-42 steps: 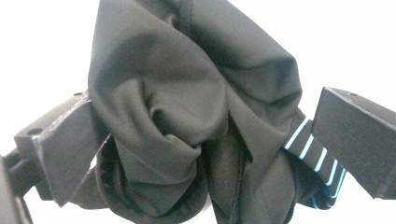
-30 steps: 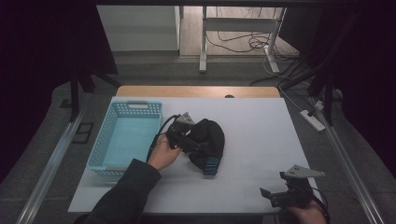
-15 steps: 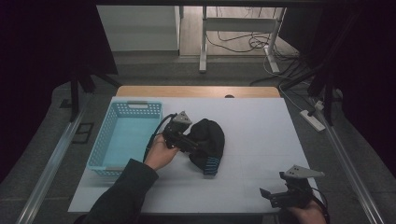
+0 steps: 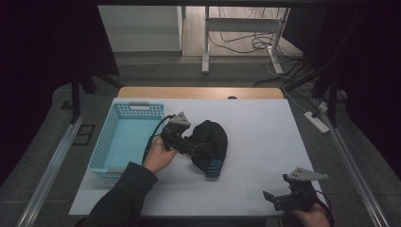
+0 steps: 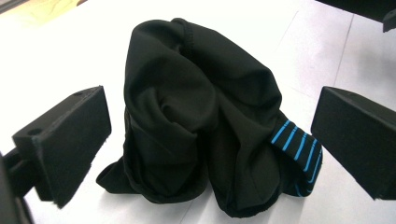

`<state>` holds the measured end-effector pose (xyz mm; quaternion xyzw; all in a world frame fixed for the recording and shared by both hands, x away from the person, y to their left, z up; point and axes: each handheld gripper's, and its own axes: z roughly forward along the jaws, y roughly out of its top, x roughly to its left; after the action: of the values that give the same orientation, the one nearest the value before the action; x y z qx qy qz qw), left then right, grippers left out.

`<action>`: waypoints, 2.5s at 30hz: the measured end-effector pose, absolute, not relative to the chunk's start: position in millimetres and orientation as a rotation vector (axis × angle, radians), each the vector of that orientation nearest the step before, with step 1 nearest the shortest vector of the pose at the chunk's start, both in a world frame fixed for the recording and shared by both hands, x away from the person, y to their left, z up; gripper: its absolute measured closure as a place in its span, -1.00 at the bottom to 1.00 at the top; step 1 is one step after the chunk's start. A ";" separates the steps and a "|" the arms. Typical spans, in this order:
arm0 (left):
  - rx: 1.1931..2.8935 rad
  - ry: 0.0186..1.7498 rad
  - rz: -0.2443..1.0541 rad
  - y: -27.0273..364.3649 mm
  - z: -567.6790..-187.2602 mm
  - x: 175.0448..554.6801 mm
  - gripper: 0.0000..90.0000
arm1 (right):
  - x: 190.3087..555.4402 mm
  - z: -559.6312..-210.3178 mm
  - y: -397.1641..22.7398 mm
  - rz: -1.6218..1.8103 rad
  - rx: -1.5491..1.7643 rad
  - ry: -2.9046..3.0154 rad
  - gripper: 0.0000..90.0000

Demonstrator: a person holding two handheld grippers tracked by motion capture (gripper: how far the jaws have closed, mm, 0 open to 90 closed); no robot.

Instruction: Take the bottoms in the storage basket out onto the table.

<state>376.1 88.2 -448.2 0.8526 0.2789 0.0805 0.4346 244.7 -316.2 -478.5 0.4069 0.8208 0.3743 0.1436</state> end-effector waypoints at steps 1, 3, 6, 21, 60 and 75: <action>2.125 0.692 0.201 88.8 -448.1 376.0 -1.00 | 244.7 -478.6 -316.2 1.083 1.176 2.365 -1.00; 2.128 0.692 0.198 89.8 -448.0 375.7 -1.00 | 244.7 -478.5 -316.3 1.080 1.175 2.366 -1.00; 2.140 0.679 0.188 91.5 -447.9 375.2 -1.00 | 244.7 -478.6 -316.2 1.082 1.175 2.365 -1.00; 2.093 0.697 0.138 104.9 -445.3 370.9 -1.00 | 244.7 -478.6 -316.2 1.081 1.174 2.366 -1.00; 2.054 0.730 0.144 130.1 -445.5 344.2 -1.00 | 244.6 -478.7 -315.6 1.076 1.166 2.370 -1.00; 2.051 0.750 0.147 140.7 -444.5 332.0 -1.00 | 244.7 -478.6 -315.8 1.078 1.169 2.370 -1.00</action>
<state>332.0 140.7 -444.5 0.8326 0.3044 0.0597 0.4588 244.7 -315.8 -478.6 0.4055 0.8218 0.3739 0.1432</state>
